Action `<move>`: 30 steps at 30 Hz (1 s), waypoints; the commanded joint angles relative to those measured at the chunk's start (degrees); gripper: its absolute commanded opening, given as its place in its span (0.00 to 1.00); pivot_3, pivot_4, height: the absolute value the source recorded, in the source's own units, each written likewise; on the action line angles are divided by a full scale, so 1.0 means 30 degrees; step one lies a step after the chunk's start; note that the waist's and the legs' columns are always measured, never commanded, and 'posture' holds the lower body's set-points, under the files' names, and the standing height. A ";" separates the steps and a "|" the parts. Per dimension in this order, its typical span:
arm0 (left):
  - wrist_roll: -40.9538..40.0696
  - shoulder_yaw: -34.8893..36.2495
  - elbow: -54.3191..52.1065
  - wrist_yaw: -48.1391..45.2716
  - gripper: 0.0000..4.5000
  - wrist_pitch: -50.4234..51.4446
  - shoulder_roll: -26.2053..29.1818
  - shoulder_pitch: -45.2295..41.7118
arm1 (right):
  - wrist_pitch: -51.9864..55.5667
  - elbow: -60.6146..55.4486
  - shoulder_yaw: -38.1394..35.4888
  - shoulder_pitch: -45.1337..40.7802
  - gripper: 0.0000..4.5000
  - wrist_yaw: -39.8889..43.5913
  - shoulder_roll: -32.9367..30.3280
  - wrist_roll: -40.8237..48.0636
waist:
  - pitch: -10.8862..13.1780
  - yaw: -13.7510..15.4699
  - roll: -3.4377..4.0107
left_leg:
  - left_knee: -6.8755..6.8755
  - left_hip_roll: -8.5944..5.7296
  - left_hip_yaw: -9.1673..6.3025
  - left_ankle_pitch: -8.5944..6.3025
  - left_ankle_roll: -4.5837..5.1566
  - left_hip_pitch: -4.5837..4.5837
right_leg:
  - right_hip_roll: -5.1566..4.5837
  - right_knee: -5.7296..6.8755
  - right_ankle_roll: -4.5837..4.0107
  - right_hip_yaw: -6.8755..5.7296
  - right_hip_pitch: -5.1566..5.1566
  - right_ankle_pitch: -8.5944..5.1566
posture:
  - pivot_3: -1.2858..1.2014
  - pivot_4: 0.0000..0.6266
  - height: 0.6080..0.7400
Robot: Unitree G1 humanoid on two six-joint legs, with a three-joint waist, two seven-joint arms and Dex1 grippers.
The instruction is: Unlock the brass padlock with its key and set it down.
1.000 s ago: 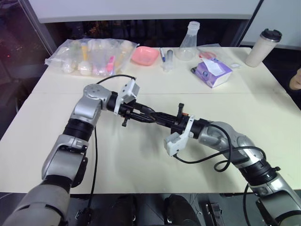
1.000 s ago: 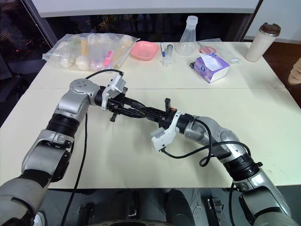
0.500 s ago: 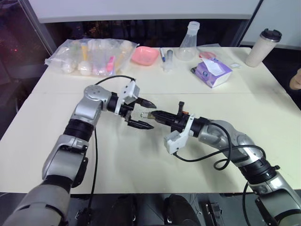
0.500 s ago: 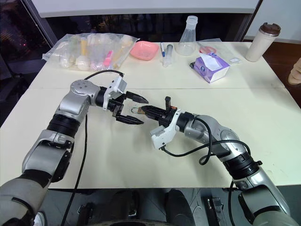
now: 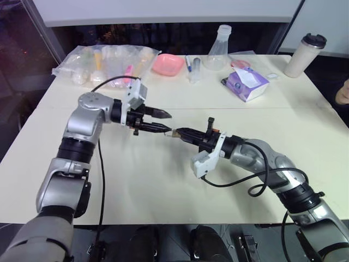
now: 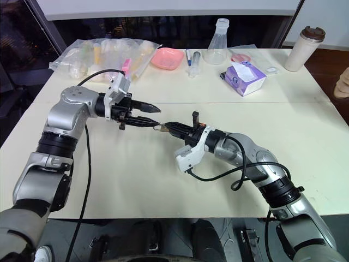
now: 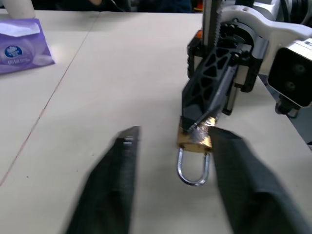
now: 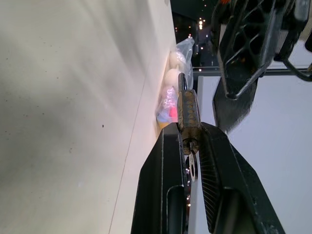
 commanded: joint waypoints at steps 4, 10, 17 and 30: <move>-0.0265 -0.0008 -0.1238 -0.0167 0.01 0.0167 0.0249 0.0166 | -0.0123 -0.0075 -0.0558 -0.0368 0.00 -0.0201 0.0093 0.0348 | 0.0000 -0.0009 0.0000 | 0.0000 -0.0001 0.0000 0.0000 0.0000 0.0000 | 0.0001 0.0000 0.0000 0.0000 0.0000 0.0000 | 0.52 0.24 0.81; 0.0263 -0.0557 -0.0878 -0.0343 0.01 -0.0568 0.0275 0.0433 | -0.0088 -0.0163 -0.0606 -0.0367 0.00 -0.0160 0.0061 0.0361 | 0.0000 -0.0012 0.0000 | 0.0000 0.0000 0.0001 0.0000 0.0000 0.0001 | 0.0002 0.0002 0.0000 0.0001 0.0000 0.0000 | 0.52 0.24 0.81; 0.1045 -0.1245 -0.0320 -0.0501 0.01 -0.1689 0.0493 0.0841 | -0.0026 -0.0277 -0.0618 -0.0375 0.00 -0.0057 0.0035 0.0376 | 0.0000 -0.0007 0.0000 | 0.0001 0.0000 0.0002 0.0000 0.0000 0.0001 | 0.0003 0.0002 0.0000 0.0001 0.0000 0.0000 | 0.52 0.24 0.81; 0.1834 -0.0962 0.2175 0.0794 0.01 -0.4029 -0.0504 0.0167 | 0.0316 -0.0600 -0.0482 -0.0315 0.00 0.0511 0.0424 0.0633 | 0.0000 -0.0012 0.0000 | 0.0003 -0.0002 0.0007 0.0000 0.0000 0.0002 | 0.0002 0.0004 0.0000 0.0000 -0.0001 0.0000 | 0.52 0.24 0.81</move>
